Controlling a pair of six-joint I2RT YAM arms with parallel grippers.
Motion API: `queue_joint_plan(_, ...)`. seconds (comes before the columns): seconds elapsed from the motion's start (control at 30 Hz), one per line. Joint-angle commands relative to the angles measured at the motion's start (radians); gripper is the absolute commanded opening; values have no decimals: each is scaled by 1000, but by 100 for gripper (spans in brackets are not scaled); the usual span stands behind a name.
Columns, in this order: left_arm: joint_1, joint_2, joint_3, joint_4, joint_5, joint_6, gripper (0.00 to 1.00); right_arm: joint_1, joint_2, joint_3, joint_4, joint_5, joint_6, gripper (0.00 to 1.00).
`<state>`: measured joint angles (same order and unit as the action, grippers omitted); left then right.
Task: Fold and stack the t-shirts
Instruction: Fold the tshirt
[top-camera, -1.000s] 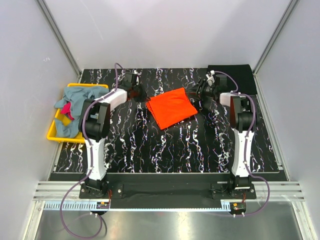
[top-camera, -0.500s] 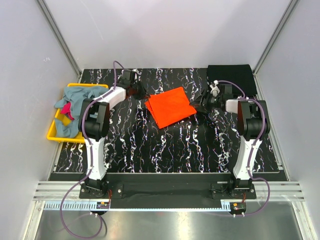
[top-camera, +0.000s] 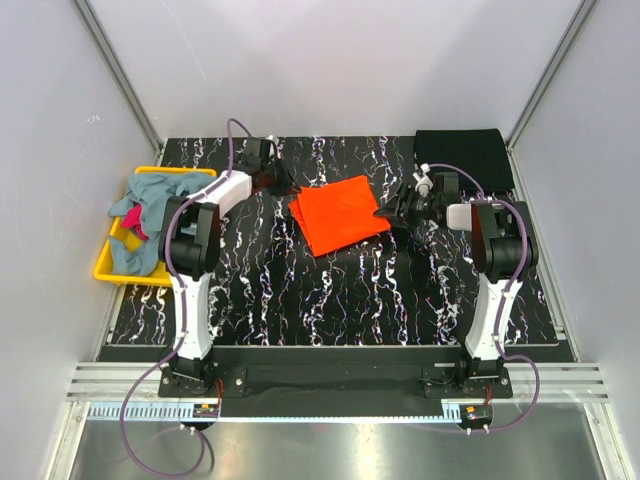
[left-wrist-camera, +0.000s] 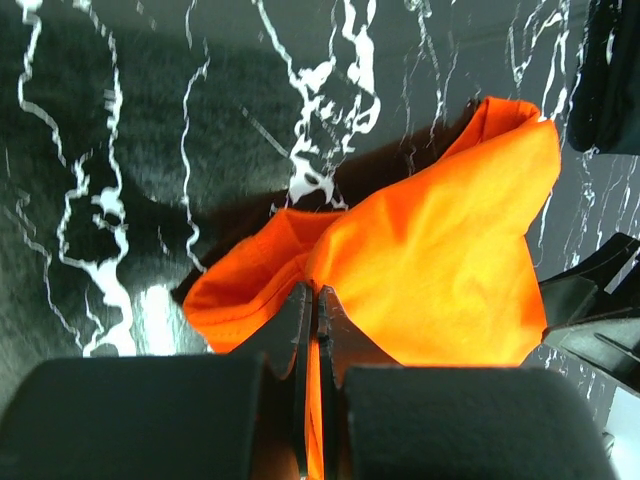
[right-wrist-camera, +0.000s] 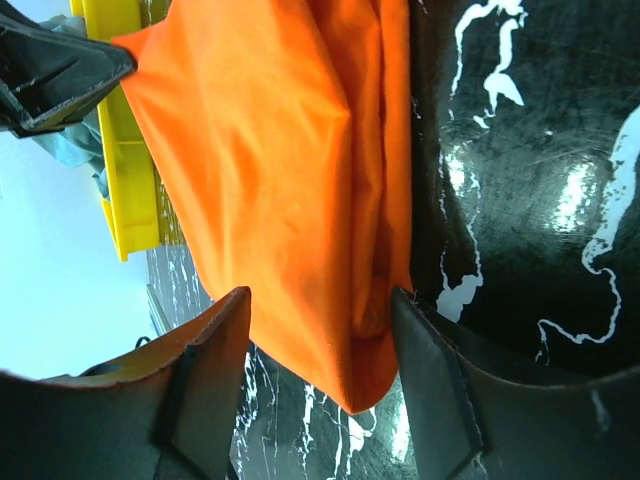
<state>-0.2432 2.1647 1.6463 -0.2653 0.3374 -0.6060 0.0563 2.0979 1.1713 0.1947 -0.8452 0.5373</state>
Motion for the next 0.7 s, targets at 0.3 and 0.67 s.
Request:
queue_joint_plan(0.3, 15, -26, 87, -48, 32, 29, 0, 74, -24, 11, -20, 38, -37, 46)
queue_joint_plan(0.67, 53, -74, 9, -120, -187, 45, 0, 88, -13, -45, 9, 48, -13, 19)
